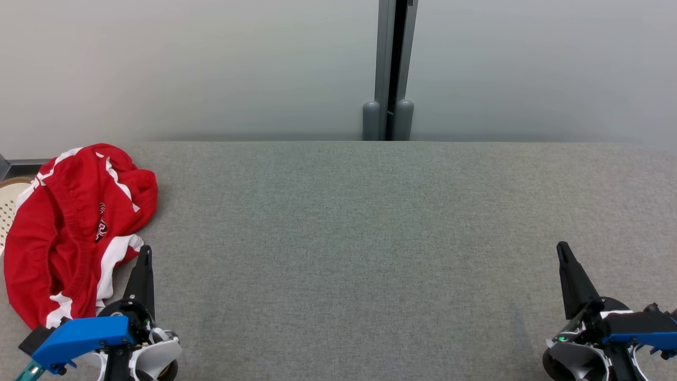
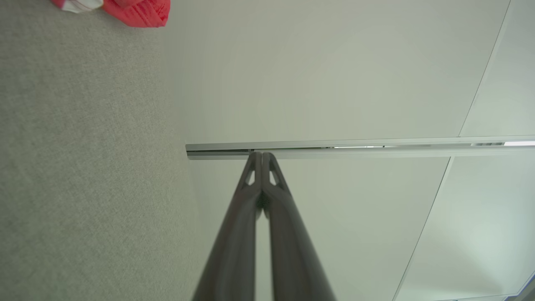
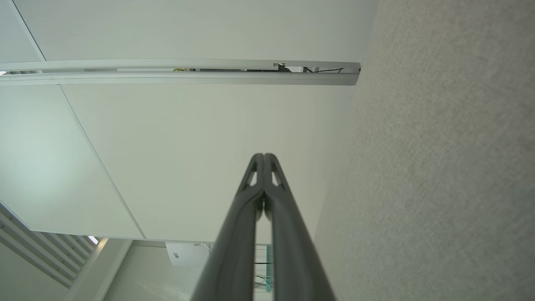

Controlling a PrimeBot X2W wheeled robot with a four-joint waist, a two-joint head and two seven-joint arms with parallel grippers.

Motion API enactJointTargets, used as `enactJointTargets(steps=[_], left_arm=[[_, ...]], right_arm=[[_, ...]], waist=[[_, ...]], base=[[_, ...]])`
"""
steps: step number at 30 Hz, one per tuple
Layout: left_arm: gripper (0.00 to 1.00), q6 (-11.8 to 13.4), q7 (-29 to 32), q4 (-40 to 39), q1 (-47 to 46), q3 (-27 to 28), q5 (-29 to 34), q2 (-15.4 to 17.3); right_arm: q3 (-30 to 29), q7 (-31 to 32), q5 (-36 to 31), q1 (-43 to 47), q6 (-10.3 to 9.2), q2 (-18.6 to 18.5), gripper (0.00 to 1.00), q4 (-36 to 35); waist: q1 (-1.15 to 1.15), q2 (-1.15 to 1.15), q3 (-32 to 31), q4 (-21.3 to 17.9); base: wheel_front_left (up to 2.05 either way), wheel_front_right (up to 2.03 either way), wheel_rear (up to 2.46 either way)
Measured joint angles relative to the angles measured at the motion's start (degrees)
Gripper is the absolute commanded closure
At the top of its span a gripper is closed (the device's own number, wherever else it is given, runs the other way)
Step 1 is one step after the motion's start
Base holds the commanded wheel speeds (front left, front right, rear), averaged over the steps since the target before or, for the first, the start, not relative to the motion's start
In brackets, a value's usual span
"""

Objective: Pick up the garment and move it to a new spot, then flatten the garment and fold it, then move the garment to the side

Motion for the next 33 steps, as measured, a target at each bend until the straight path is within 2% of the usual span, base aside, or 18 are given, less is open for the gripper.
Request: enactJointTargets(steps=[31, 32, 33], left_arm=[[1.00, 0.0, 0.0, 0.0, 0.0, 0.0, 0.0, 0.0], [0.00, 0.0, 0.0, 0.2, 0.1, 0.0, 0.0, 0.0], [0.00, 0.0, -0.1, 0.7, 0.5, 0.0, 0.0, -0.1]], right_arm=[[0.0, 0.0, 0.0, 0.0, 0.00, 0.0, 1.00, 0.0], [0.0, 0.0, 0.0, 0.1, 0.00, 0.0, 0.00, 0.2], [0.1, 0.0, 0.0, 0.5, -0.01, 0.1, 0.00, 0.6]], waist=[[0.00, 0.00, 0.0, 0.0], [0.00, 0.00, 0.0, 0.0], [0.00, 0.00, 0.0, 0.0]], base=[[0.00, 0.00, 0.00], [0.00, 0.00, 0.00], [0.00, 0.00, 0.00]])
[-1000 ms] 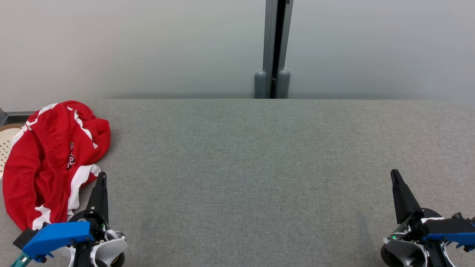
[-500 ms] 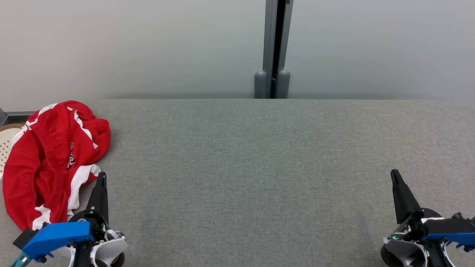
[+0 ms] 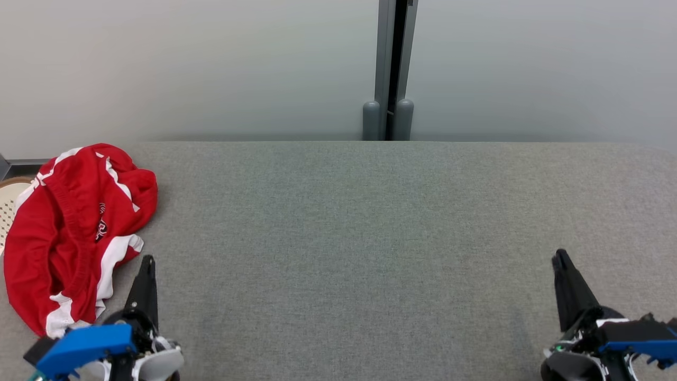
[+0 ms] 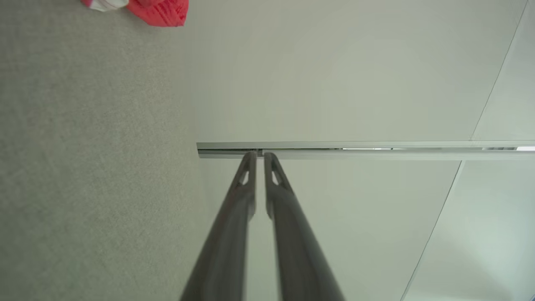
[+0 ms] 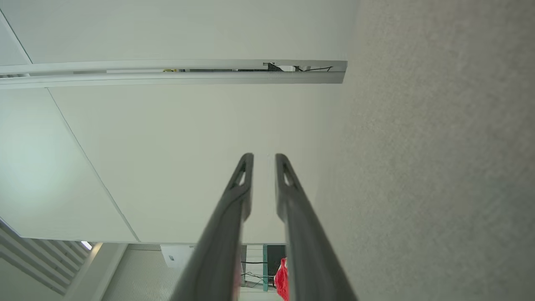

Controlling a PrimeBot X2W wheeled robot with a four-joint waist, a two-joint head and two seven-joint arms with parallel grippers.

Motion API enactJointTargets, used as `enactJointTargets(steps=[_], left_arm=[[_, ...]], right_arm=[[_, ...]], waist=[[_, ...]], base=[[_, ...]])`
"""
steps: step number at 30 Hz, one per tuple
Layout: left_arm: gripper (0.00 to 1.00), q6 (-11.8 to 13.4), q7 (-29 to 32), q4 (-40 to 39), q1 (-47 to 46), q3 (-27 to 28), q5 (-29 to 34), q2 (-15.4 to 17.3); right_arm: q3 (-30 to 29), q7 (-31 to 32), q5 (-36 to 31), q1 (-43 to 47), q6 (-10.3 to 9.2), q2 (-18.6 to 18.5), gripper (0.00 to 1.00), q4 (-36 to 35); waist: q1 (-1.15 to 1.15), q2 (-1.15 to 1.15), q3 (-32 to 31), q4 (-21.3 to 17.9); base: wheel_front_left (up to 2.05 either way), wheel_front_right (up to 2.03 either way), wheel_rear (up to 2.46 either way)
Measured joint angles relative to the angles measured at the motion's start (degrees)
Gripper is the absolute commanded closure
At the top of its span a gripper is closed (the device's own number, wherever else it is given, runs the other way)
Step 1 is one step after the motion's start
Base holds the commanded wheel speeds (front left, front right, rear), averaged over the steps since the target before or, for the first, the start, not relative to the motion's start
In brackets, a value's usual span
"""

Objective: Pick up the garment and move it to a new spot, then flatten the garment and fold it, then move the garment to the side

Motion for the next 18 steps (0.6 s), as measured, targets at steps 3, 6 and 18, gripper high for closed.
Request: enactJointTargets(steps=[3, 6, 18], left_arm=[[0.00, 0.0, 0.0, 1.6, 2.0, 0.0, 0.0, -0.3], [0.00, 0.0, -0.6, 2.0, 3.1, -0.5, 0.2, -0.5], [0.00, 0.0, -4.0, 0.0, 3.3, -3.3, 5.1, -0.6]], right_arm=[[0.2, 0.0, 0.0, 1.5, -0.08, 0.3, 0.00, 1.6], [0.6, -0.7, 0.0, 2.3, -0.09, 0.4, 0.00, 2.3], [1.4, -3.9, -4.6, 2.3, -0.09, 0.4, 0.00, 2.2]], waist=[[0.00, 0.00, 0.0, 0.0], [0.00, 0.00, 0.0, 0.0], [0.00, 0.00, 0.1, 0.1]], base=[[0.00, 0.00, 0.00], [0.00, 0.00, 0.00], [0.00, 0.00, 0.00]])
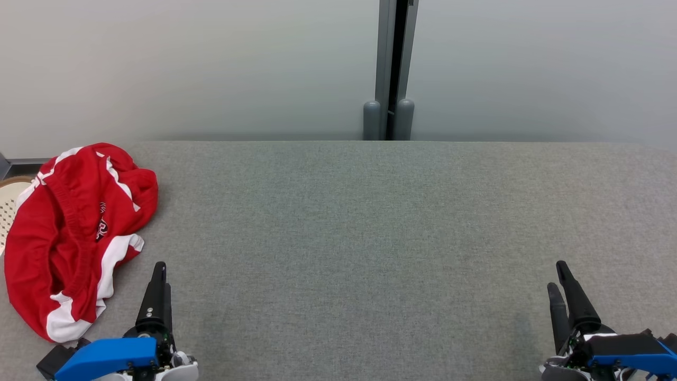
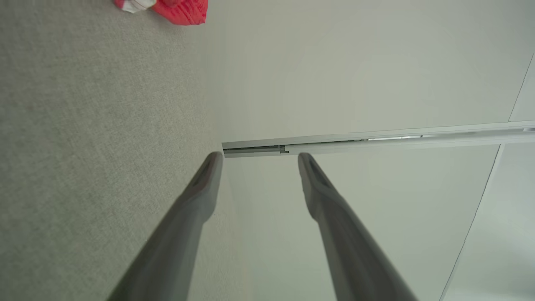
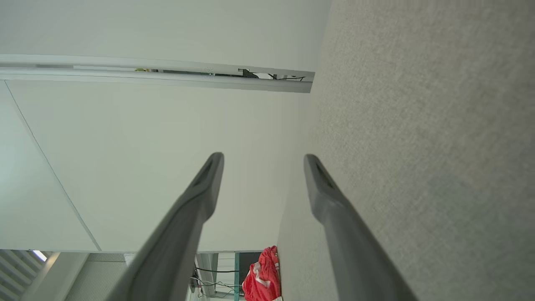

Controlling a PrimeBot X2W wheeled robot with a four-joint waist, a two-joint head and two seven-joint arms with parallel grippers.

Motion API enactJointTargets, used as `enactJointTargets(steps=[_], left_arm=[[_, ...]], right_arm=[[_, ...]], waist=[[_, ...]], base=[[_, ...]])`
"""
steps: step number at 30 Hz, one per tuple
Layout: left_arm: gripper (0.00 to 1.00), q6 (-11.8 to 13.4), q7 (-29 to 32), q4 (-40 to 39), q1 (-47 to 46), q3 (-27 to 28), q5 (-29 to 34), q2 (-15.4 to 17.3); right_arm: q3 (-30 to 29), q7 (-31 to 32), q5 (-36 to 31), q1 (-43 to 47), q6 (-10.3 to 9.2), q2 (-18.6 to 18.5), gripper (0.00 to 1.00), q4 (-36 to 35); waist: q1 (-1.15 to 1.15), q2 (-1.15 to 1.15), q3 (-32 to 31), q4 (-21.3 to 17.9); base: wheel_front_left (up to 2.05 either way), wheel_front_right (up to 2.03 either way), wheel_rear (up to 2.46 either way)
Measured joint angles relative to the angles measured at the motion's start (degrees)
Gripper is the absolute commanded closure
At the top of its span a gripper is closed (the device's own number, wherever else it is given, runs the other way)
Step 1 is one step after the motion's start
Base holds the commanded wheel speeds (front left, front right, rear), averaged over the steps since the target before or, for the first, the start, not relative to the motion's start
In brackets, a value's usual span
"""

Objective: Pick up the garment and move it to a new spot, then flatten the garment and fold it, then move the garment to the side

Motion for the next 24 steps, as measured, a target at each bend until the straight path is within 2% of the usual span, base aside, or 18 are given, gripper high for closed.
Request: enactJointTargets(steps=[11, 17, 23, 24], left_arm=[[0.00, 1.3, -2.6, -3.0, -0.1, -1.1, 12.0, 0.0], [0.00, 2.2, -3.9, -4.7, -0.1, -2.2, 21.8, 0.1], [0.00, 3.0, -5.2, -5.4, 0.6, -3.3, 29.7, 0.1], [0.00, 3.3, -5.7, -5.3, 0.9, -4.1, 34.2, 0.1]], right_arm=[[-0.6, -2.7, -12.6, 0.0, 0.00, 0.0, 0.00, -2.8], [0.3, -3.9, -22.3, 0.2, 0.00, 0.0, 0.00, -4.8], [1.3, -5.3, -29.4, 1.0, 0.01, -0.1, 0.00, -5.3], [1.8, -5.8, -32.5, 1.1, 0.01, -0.1, 0.00, -5.3]], waist=[[0.00, 0.00, 0.1, 0.1], [0.00, 0.00, 0.2, 0.1], [0.00, 0.00, 0.3, 0.2], [0.00, 0.00, 0.3, 0.2]], base=[[0.00, 0.00, 0.00], [0.00, 0.00, 0.00], [0.00, 0.00, 0.00], [0.00, 0.00, 0.00]])
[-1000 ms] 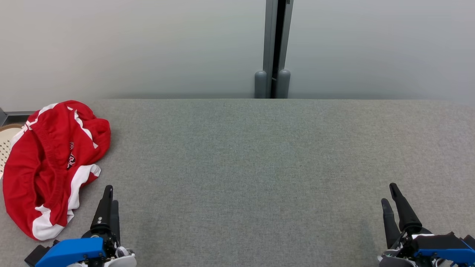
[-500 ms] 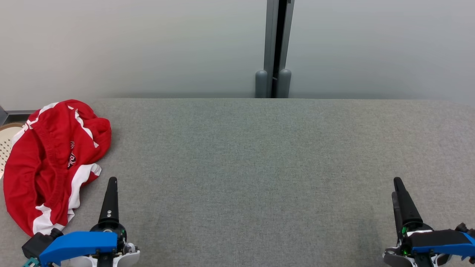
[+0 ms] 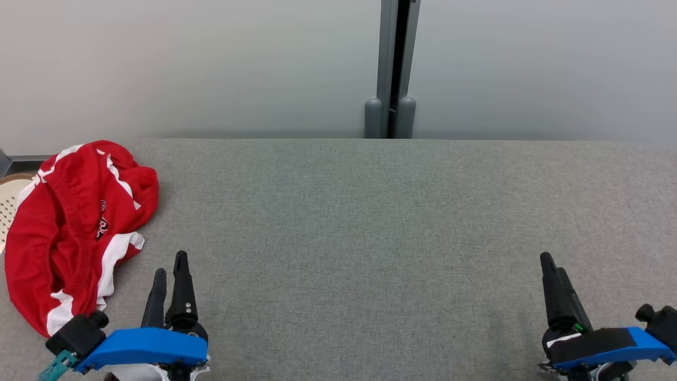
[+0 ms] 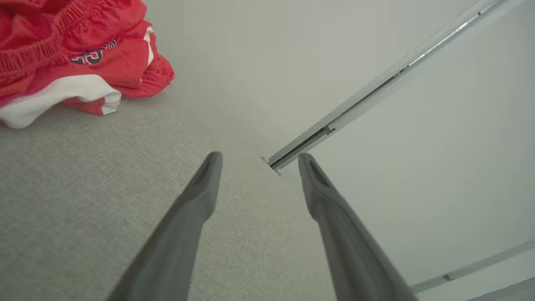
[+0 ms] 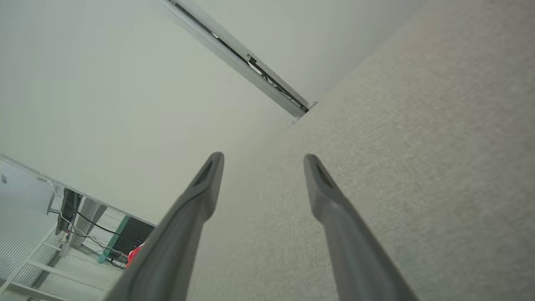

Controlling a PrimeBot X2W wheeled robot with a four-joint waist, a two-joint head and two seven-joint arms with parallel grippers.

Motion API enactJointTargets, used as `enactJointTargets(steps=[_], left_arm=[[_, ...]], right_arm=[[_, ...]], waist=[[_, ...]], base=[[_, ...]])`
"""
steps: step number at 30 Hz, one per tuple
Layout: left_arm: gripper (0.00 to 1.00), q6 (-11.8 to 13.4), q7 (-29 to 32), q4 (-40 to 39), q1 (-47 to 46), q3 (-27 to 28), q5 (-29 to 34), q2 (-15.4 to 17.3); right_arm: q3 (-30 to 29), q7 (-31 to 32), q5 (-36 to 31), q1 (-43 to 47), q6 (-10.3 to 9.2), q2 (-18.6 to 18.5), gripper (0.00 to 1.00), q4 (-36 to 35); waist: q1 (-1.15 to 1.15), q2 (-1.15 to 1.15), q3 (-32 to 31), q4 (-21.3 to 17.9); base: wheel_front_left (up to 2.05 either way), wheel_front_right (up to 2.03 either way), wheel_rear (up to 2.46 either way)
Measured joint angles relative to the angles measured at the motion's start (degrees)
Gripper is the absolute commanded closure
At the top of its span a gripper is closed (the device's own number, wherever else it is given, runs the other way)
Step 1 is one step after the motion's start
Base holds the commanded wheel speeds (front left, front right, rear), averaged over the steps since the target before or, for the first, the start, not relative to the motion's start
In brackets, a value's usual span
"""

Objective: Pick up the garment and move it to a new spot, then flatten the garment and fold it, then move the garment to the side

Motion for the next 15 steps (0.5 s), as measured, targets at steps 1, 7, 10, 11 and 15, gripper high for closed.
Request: enactJointTargets(steps=[1, 7, 10, 11, 15], left_arm=[[0.00, 0.6, -1.0, 0.8, 0.1, -0.7, 4.9, 0.0], [0.00, 0.8, -1.7, 1.4, 0.3, -1.3, 8.1, 0.0], [0.00, 1.0, -2.3, 1.8, 0.5, -1.5, 10.4, 0.1], [0.00, 1.0, -2.4, 2.0, 0.6, -1.5, 11.1, 0.1], [0.00, 1.1, -3.0, 2.7, 0.9, -1.7, 13.9, 0.1]], right_arm=[[0.6, -1.0, -4.9, 0.2, 0.00, 0.0, 0.00, 0.6], [1.0, -1.7, -8.6, 0.2, 0.00, 0.0, 0.00, 1.2], [1.3, -2.3, -11.3, 0.3, 0.00, 0.0, 0.00, 2.0], [1.4, -2.5, -12.2, 0.3, 0.00, -0.1, 0.00, 2.3], [1.7, -3.1, -15.4, 0.3, 0.00, -0.1, 0.00, 2.6]], waist=[[0.00, 0.00, 0.0, 0.0], [0.00, 0.00, 0.1, 0.1], [0.00, 0.00, 0.1, 0.1], [0.00, 0.00, 0.1, 0.1], [0.00, 0.00, 0.0, 0.1]], base=[[0.00, 0.00, 0.00], [0.00, 0.00, 0.00], [0.00, 0.00, 0.00], [0.00, 0.00, 0.00], [0.00, 0.00, 0.00]])
